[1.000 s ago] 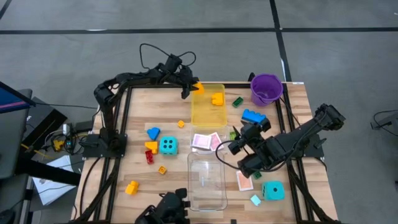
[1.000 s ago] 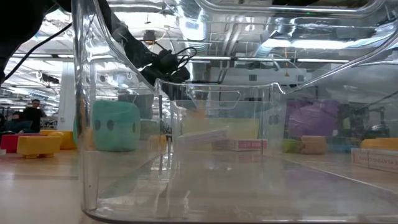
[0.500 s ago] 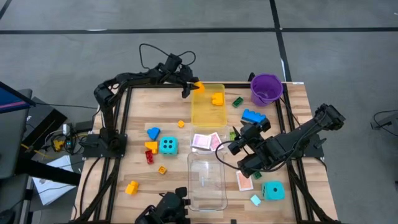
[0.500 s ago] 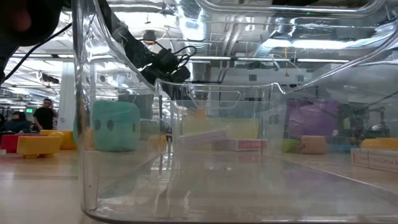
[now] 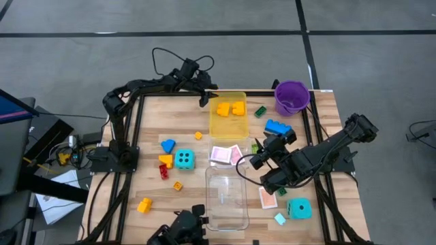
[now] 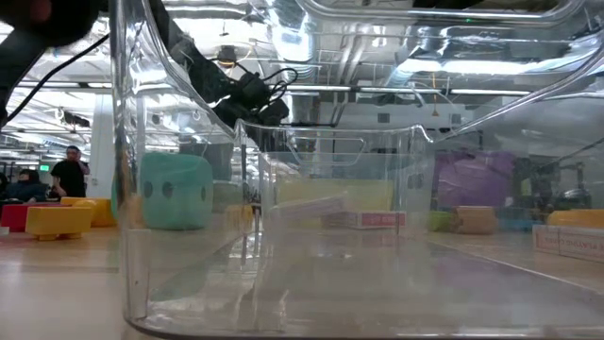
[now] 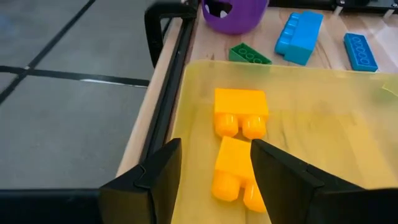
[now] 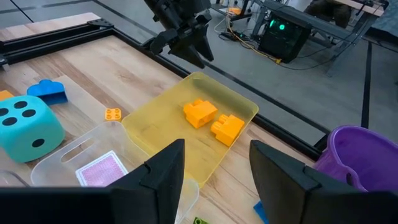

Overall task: Pick & Place Toys
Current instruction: Put the yellow game piece into the yellow bin

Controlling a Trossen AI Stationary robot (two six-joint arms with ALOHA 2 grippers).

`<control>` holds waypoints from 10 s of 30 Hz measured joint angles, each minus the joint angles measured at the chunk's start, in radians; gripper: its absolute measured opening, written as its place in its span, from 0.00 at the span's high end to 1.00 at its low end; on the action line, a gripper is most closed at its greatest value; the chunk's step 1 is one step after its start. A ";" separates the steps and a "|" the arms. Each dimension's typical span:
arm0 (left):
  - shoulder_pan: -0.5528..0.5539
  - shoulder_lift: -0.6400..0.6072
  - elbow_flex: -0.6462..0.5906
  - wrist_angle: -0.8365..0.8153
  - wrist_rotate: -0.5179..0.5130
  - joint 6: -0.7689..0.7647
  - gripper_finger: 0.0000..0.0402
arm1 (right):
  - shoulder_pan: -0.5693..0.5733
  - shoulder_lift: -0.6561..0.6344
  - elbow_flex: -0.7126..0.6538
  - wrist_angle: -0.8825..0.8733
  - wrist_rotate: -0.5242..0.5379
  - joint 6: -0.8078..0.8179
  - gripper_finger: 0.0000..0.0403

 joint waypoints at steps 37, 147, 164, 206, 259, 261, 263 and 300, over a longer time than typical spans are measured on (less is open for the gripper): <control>-0.279 -0.797 -0.338 -0.864 -0.309 -0.085 0.23 | 0.003 0.001 -0.001 -0.004 -0.018 0.000 0.57; -0.964 -0.485 -0.624 -0.734 -0.674 -0.722 0.35 | 0.004 0.001 0.000 0.005 -0.036 0.000 0.57; -0.941 -0.628 -0.553 -0.869 -0.705 -0.773 0.35 | 0.004 0.001 0.000 0.000 -0.036 0.000 0.57; -0.321 -0.335 -0.342 0.283 -0.488 -0.455 0.35 | 0.003 0.000 -0.001 0.000 -0.035 -0.008 0.57; -0.178 -0.084 -0.105 0.127 -0.353 -0.503 0.33 | 0.001 0.005 0.000 0.000 -0.028 -0.010 0.57; -0.178 -0.084 -0.105 0.127 -0.353 -0.502 0.30 | 0.001 0.005 0.000 0.000 -0.028 -0.010 0.57; -0.177 -0.084 -0.105 0.127 -0.354 -0.500 0.26 | 0.001 0.005 0.000 0.000 -0.028 -0.010 0.57; -0.205 -0.483 -0.105 -0.516 -0.233 -0.057 0.18 | 0.002 0.005 0.000 -0.008 -0.036 -0.008 0.57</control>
